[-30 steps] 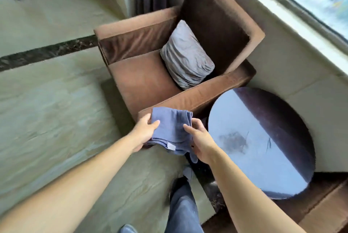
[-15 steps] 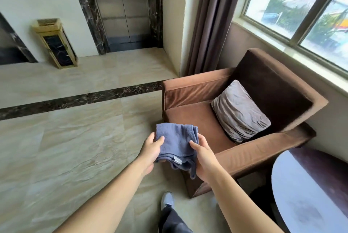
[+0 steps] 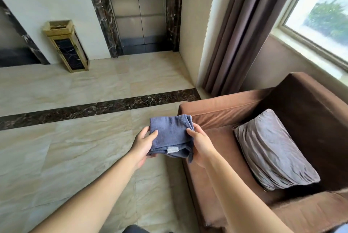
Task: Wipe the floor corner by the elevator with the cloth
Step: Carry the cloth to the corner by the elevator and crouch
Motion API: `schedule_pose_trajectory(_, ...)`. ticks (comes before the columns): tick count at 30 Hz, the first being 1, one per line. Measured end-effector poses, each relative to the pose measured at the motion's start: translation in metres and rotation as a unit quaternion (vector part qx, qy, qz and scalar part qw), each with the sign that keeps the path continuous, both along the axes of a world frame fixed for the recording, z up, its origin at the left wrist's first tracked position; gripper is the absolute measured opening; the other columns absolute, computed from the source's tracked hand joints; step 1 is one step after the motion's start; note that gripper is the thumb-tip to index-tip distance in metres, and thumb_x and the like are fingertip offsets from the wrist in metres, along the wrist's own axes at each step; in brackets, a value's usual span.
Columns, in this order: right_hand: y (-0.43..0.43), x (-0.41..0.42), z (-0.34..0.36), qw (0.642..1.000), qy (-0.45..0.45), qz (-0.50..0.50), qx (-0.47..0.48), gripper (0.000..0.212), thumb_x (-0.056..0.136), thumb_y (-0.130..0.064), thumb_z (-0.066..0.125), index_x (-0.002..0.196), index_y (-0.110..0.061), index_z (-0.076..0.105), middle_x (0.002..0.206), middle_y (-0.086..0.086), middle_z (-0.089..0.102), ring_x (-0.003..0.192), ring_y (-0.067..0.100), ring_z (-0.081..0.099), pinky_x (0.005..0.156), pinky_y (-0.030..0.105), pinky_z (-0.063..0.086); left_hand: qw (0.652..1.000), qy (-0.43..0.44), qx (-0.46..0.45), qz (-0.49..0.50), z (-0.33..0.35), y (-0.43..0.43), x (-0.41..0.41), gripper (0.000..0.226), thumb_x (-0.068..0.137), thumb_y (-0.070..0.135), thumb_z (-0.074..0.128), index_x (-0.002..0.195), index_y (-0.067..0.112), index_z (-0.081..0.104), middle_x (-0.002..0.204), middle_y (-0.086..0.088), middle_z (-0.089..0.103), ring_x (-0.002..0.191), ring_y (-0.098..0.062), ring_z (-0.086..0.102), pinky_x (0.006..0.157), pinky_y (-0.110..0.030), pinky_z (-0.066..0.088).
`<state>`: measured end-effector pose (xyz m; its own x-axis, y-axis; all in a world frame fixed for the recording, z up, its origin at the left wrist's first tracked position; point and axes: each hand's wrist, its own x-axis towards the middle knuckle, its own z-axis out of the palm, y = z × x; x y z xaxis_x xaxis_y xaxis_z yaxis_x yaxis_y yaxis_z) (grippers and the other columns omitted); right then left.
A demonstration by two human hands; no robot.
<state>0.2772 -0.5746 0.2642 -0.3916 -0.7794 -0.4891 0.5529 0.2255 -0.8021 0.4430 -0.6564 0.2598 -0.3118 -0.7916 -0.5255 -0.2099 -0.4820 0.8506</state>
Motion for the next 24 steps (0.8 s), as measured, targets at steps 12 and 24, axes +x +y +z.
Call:
schedule_pose_trajectory(12,-0.286,-0.095,-0.033,0.998,0.013,-0.049,0.049,0.032,0.098,-0.004,0.044,0.120,-0.014,0.066,0.120,0.020,0.068,0.114,0.036,0.063,0.102,0.052,0.049,0.998,0.023,0.028,-0.055,-0.053,-0.303,-0.100,0.039,0.095,0.028,0.063,0.132,0.021,0.056,0.097,-0.006,0.070,0.054,-0.016,0.062,0.043,-0.021,0.043)
schedule_pose_trajectory(24,-0.532,-0.237,-0.040,0.982,-0.007,-0.169,0.081,0.032,0.099,-0.006,0.041,0.118,-0.016,0.064,0.115,0.012,0.071,0.107,0.029,0.066,0.086,0.043,0.056,0.980,-0.007,0.071,-0.186,-0.058,-0.594,-0.271,0.046,0.095,0.026,0.061,0.140,0.029,0.049,0.115,-0.001,0.071,0.078,-0.020,0.069,0.049,-0.026,0.052)
